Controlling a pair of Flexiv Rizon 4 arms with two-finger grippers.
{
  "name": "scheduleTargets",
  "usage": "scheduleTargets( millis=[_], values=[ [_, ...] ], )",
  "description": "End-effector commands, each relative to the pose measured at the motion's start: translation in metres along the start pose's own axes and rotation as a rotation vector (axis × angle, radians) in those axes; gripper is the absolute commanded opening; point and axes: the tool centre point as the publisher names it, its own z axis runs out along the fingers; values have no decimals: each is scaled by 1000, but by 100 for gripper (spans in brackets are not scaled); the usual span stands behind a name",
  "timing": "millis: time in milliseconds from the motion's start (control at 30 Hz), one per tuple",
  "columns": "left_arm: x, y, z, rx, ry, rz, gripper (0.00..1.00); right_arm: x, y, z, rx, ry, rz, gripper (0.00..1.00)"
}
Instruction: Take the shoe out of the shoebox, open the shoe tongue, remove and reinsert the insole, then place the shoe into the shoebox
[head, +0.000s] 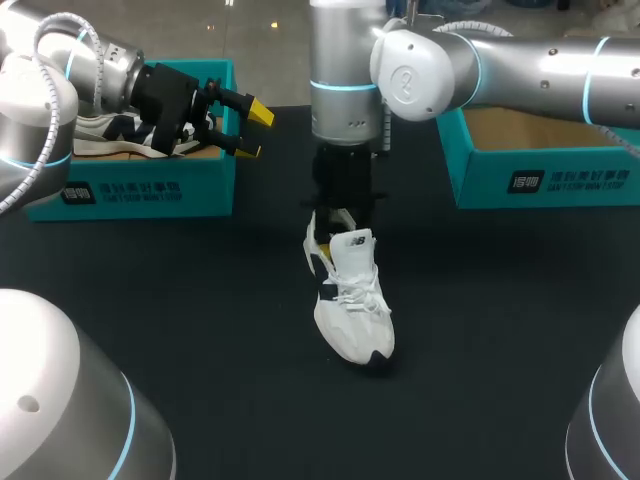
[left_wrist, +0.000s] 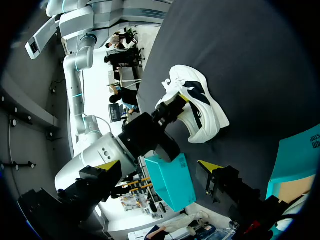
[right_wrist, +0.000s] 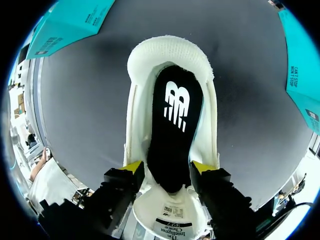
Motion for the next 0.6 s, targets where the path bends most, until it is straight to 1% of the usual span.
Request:
scheduleTargets(
  millis=[33,433,600],
  values=[
    [0,0,0,1,2,1,100,1,1,0,3,0,2,100],
    [0,0,0,1,2,1,100,2,3,-2,16,-4,1,100],
    [0,0,0,1,2,1,100,3,-3,-8,21,-14,12,100]
  ],
)
